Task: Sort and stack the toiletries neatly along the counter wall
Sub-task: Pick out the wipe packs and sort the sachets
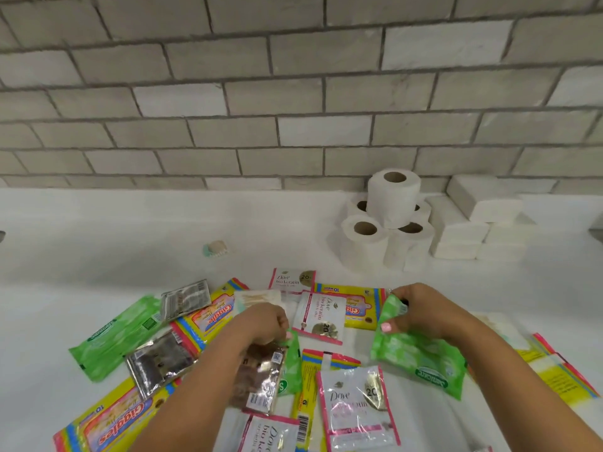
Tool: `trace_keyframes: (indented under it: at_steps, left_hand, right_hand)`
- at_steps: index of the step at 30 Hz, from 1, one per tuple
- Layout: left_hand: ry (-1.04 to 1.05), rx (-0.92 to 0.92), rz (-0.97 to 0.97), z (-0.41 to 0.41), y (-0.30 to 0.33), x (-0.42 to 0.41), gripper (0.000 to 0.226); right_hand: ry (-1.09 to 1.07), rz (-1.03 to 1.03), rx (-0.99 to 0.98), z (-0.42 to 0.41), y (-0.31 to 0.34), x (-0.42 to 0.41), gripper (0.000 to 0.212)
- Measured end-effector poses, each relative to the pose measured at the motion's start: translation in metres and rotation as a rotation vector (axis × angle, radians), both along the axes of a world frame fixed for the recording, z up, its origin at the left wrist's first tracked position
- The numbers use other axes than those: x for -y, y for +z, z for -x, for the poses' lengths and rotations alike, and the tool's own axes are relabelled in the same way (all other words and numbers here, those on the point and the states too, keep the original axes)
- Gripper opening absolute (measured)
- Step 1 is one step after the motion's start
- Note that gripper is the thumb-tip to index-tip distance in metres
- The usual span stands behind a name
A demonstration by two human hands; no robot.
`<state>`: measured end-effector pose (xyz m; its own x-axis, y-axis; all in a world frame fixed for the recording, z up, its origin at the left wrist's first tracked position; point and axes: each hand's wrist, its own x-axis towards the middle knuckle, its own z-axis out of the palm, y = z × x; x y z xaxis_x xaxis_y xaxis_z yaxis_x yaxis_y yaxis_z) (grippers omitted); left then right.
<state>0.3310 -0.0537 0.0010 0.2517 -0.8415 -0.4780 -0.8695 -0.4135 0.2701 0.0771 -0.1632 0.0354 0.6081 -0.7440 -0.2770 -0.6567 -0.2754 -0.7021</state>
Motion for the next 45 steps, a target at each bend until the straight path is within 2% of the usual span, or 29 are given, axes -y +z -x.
trace_keyframes:
  at_steps: [8, 17, 21, 23, 27, 28, 31, 35, 39, 43, 45]
  left_hand:
    - [-0.032, -0.194, 0.146, -0.016, 0.023, 0.008, 0.013]
    - [0.194, -0.522, 0.656, -0.035, 0.038, 0.019, 0.01]
    - [0.334, -0.517, 0.826, -0.041, 0.038, 0.026, 0.002]
    - [0.383, -0.493, 0.92, -0.043, 0.039, 0.029, 0.011]
    - [0.531, -0.49, 1.05, -0.05, 0.046, 0.034, 0.003]
    - [0.562, -0.474, 1.062, -0.054, 0.047, 0.036, 0.01]
    - [0.653, -0.436, 1.076, -0.064, 0.049, 0.04, 0.025]
    - [0.788, -0.427, 1.14, -0.072, 0.044, 0.045, 0.024]
    - [0.873, -0.514, 1.2, -0.072, 0.042, 0.047, 0.016]
    - [0.91, -0.531, 1.228, -0.075, 0.041, 0.049, 0.013]
    - [0.927, -0.543, 1.234, -0.078, 0.041, 0.051, 0.014]
  right_hand:
    - [-0.114, -0.036, 0.174, 0.0, 0.009, 0.0, 0.019]
    - [-0.158, -0.085, 0.41, -0.021, 0.017, -0.005, 0.022]
    - [-0.208, -0.008, 0.509, -0.046, 0.013, -0.016, 0.027]
    - [-0.227, 0.028, 0.583, -0.061, 0.006, -0.026, 0.032]
    - [-0.186, 0.291, 0.732, -0.086, -0.004, -0.042, 0.041]
    - [-0.166, 0.33, 0.765, -0.09, -0.003, -0.044, 0.042]
    - [-0.135, 0.372, 0.854, -0.097, 0.007, -0.047, 0.038]
    - [-0.14, 0.478, 0.924, -0.107, 0.009, -0.034, 0.031]
    - [-0.137, 0.627, 0.973, -0.118, -0.008, -0.026, 0.027]
    - [0.106, 1.073, 0.851, -0.125, -0.022, -0.022, 0.028]
    - [0.23, 1.152, 0.771, -0.125, -0.039, -0.027, 0.031]
